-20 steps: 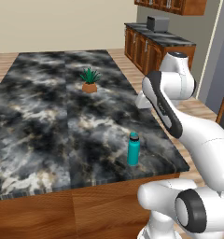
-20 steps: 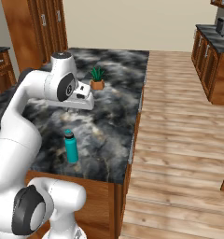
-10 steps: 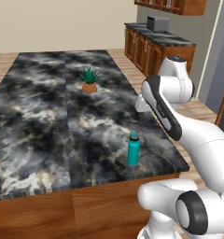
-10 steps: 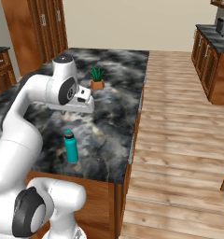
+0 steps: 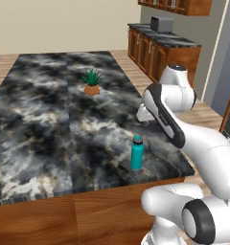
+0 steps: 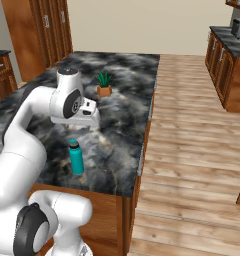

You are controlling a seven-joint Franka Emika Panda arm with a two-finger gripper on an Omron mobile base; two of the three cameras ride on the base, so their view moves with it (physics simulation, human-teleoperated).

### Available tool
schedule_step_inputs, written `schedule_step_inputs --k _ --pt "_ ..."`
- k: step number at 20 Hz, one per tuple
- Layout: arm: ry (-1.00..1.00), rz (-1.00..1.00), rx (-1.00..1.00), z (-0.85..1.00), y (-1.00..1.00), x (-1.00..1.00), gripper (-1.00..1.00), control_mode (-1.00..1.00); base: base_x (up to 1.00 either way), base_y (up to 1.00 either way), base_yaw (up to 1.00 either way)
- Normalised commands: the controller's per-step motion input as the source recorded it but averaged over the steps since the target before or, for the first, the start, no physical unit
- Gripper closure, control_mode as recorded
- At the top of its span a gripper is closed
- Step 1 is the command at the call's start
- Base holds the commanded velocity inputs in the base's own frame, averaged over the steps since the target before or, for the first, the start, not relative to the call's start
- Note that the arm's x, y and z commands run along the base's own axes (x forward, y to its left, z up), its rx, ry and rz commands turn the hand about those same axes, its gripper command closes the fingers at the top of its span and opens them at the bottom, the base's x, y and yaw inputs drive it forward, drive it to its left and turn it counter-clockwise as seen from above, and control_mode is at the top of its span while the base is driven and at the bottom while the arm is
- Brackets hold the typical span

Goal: Pick the water bottle from the counter and place it in the open cabinet.

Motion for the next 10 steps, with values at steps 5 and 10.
schedule_step_inputs --k 5,10 --pt "0.0 0.03 -0.03 -0.36 0.21 0.0 -1.0 -1.0 0.0 0.0 0.0" --pt "0.0 0.0 -0.06 -0.47 0.23 0.0 -1.0 -1.0 0.0 0.0 0.0"
